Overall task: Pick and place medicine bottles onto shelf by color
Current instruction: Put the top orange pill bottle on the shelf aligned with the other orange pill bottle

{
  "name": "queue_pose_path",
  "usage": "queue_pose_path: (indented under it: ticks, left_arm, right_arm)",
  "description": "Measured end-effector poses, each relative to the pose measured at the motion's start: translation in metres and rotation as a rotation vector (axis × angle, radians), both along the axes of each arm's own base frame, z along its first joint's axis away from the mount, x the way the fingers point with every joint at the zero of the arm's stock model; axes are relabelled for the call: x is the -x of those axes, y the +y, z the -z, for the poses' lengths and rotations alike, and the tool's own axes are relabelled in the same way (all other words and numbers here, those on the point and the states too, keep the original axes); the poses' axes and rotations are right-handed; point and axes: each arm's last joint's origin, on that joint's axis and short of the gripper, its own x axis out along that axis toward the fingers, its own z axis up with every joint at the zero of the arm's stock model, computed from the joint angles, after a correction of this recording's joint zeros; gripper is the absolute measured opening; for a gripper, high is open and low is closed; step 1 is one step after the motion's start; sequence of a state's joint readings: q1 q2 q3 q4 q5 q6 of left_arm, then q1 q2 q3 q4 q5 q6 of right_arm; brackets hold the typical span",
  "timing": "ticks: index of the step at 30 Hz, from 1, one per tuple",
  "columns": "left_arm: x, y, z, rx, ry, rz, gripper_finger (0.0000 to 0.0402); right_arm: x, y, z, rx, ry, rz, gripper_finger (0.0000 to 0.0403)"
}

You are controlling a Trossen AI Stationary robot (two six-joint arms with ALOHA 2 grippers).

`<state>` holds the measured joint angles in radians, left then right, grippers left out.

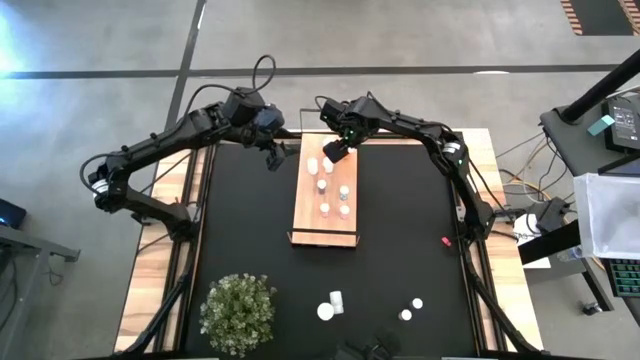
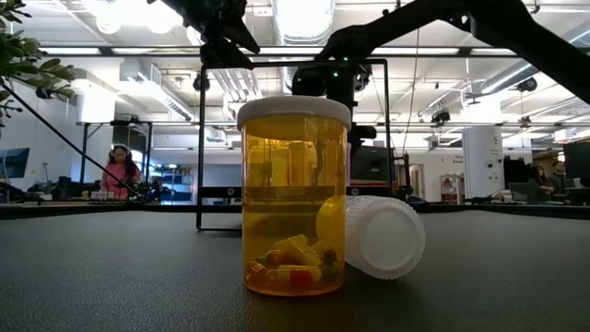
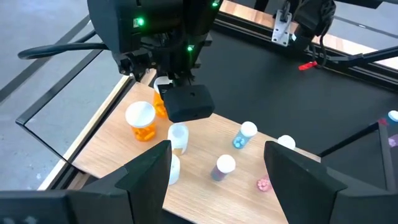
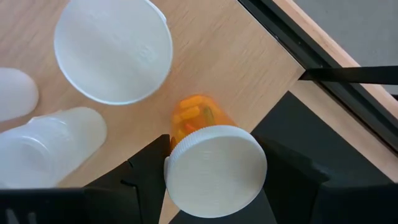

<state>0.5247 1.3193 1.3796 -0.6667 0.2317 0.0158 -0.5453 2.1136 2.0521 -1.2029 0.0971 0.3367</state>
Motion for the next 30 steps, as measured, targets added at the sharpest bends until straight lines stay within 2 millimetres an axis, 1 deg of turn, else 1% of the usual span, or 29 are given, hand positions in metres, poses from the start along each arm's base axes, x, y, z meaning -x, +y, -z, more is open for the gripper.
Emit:
queue_pose_path:
  ticks: [17,26,30]
  left_arm:
    - [0.0001,-0.0002,0.0001,0.003,0.002,0.002,0.0241]
    - [0.0001,-0.0002,-0.0001,0.004,0.0,0.001,0.0241]
    - [0.0001,-0.0002,-0.0002,0.005,0.0,0.0,0.0241]
  right_arm:
    - [-0.0002,-0.0001,0.0002,0.007,0.007,-0.046,0.0215]
    - [-0.0002,-0.0001,0.0003,0.007,0.008,-0.048,0.0263]
    - [0.0001,0.0,-0.0005,0.008,0.007,-0.048,0.0277]
